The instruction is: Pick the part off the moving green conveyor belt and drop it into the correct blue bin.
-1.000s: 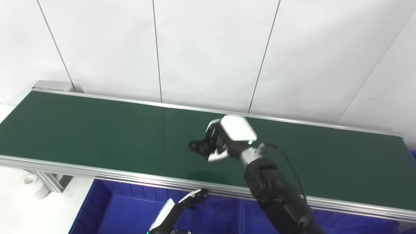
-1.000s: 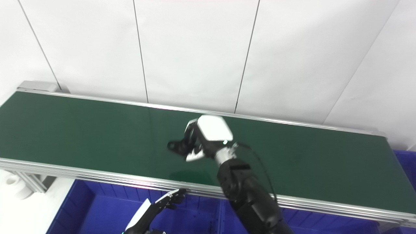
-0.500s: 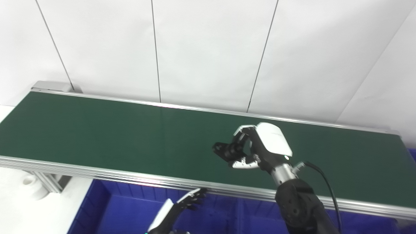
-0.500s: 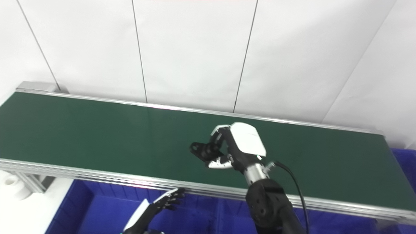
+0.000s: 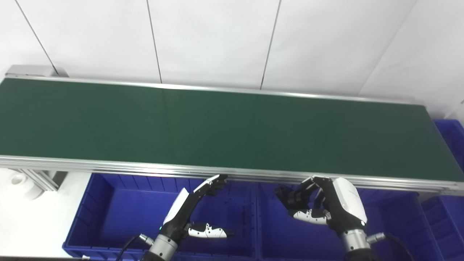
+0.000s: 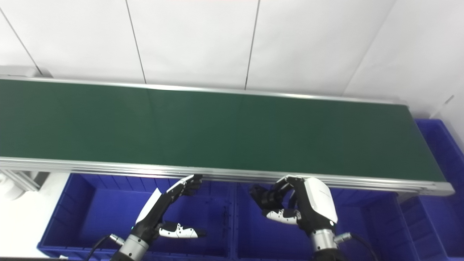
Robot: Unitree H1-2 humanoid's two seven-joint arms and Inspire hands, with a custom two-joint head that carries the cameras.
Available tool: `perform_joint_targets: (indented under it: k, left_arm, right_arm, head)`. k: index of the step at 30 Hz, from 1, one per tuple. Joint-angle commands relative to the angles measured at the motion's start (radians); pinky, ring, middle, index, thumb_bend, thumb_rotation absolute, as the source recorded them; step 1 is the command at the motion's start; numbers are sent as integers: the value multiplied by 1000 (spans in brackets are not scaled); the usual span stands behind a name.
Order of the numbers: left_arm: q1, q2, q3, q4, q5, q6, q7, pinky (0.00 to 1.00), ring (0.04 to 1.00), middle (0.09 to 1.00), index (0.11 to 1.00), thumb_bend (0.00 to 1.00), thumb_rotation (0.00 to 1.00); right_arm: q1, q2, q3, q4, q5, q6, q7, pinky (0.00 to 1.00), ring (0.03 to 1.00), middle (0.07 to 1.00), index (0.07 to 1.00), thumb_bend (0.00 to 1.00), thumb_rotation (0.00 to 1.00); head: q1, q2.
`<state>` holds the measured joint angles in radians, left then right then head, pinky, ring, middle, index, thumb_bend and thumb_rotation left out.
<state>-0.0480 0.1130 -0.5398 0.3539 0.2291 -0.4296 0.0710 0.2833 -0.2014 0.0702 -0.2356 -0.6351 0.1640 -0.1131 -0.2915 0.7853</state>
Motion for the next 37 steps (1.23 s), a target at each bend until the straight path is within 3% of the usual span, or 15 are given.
perform_joint_targets:
  k: [1,6,7,8,10,12,14,16,21,26,32,34,37]
  left_arm:
    - [3,-8,22,-37,17,-35,-16,763,819,851,867,722,238]
    - [8,-18,49,-36,20,-38,-42,769,824,851,867,725,219]
    - [8,-19,53,-35,23,-39,-44,769,825,852,867,725,224]
    - [7,-20,56,-33,24,-39,-47,766,823,852,868,726,228]
    - [8,-21,63,-32,25,-39,-55,762,821,852,868,727,230]
    - [8,-22,69,-32,25,-39,-62,762,823,854,869,726,229]
    - [8,-22,72,-32,22,-40,-66,755,819,854,871,726,223]
    - [10,-24,76,-31,19,-40,-69,760,820,853,869,728,214]
    - [12,-24,82,-33,21,-40,-75,769,825,858,873,730,218]
    - [18,-26,88,-39,19,-39,-82,744,807,851,873,726,223]
    - [27,-31,97,-51,11,-40,-94,740,807,849,871,727,215]
    - [31,-34,100,-58,13,-39,-97,746,810,850,872,727,214]
    - [37,-37,103,-67,12,-39,-101,749,814,852,873,727,213]
  right_arm:
    - [24,5,-29,47,31,-100,-85,201,295,439,500,517,0]
    - [35,8,-47,143,40,-125,-142,225,315,405,512,513,0]
    - [34,5,-46,157,40,-126,-144,338,430,442,512,516,0]
    - [32,-7,-41,174,54,-108,-113,483,564,562,507,511,51]
    - [27,-25,-30,201,71,-85,-70,596,665,676,502,504,106]
    - [18,-37,-17,216,75,-65,-35,722,798,807,755,535,319]
    - [12,-38,-9,212,73,-42,-11,784,882,887,853,567,459]
    - [8,-33,-4,211,78,-38,-1,829,929,927,888,586,537]
    - [10,-20,8,188,74,-50,-5,872,944,929,889,614,594]
    - [34,6,10,129,88,-96,-30,877,927,904,868,631,540]
    - [58,49,44,64,75,-156,-73,817,869,864,845,626,454]
    - [61,66,64,56,100,-187,-72,811,859,851,838,619,423]
    - [51,85,83,106,184,-308,-77,741,800,796,829,592,315]
  head:
    - [1,2]
    - [-1,5]
    - [-1,5]
    - [-1,3]
    - [3,3]
    - [4,3]
    - [4,1]
    - [4,2]
    - [-3,2]
    - [-1,4]
    - [6,8]
    - [14,11]
    - [30,19]
